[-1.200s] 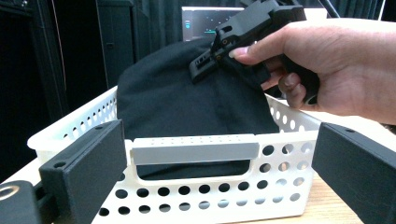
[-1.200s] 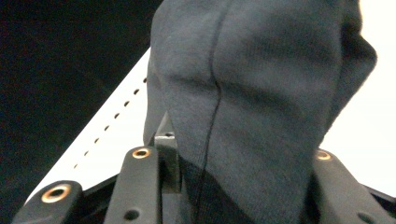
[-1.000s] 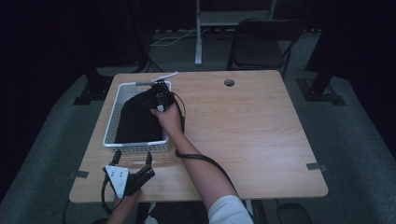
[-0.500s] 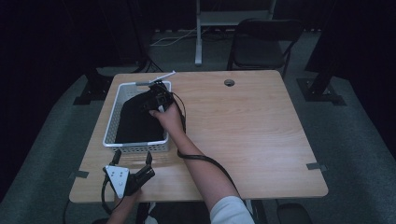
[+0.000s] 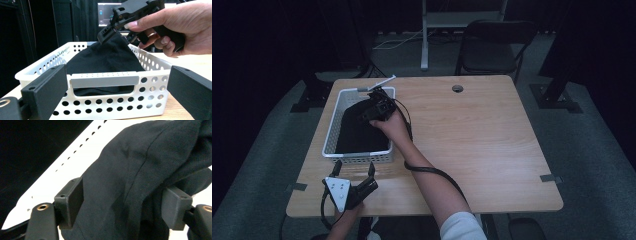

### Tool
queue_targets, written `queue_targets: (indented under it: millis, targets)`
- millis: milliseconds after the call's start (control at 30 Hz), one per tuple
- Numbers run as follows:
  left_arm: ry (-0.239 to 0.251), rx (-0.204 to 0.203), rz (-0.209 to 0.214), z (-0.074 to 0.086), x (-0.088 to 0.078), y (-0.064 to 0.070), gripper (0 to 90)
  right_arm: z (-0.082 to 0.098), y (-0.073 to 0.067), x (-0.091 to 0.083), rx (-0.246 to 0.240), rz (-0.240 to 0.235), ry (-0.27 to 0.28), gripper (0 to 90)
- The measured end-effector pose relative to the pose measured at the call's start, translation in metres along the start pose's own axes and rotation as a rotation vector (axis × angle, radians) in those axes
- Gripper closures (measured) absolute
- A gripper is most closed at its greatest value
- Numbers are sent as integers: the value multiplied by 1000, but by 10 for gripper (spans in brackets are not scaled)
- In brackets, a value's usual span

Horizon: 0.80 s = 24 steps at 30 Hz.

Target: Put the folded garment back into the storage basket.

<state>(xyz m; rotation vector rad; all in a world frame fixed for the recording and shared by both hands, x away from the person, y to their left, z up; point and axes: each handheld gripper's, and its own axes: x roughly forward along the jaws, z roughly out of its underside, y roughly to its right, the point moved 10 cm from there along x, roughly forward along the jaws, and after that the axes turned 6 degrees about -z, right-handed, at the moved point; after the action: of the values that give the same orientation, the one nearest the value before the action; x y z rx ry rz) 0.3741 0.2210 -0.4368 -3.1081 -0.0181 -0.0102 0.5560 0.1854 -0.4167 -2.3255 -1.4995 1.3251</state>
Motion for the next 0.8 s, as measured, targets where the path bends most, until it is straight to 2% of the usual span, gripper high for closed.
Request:
queue_targets:
  millis: [300, 333, 500, 600, 633, 733, 800]
  targets:
    - [0, 0, 0, 0, 0, 0, 44, 0, -4, 3, 0, -21, 17, 194]
    - [1, -1, 0, 0, 0, 0, 44, 0, -4, 5, 7, -21, 22, 167]
    - [0, 0, 0, 0, 0, 0, 44, 2, -1, 8, 2, 4, 13, 142]
    - [0, 1, 0, 0, 0, 0, 44, 2, -6, 7, -24, -32, 19, 83]
    - [0, 0, 0, 0, 0, 0, 44, 3, -8, 7, -30, -45, 20, 37]
    - [1, -1, 0, 0, 0, 0, 44, 3, -10, 7, -49, -63, 27, 29]
    - [1, -1, 0, 0, 0, 0, 44, 2, -12, 4, -45, -83, 47, 13]
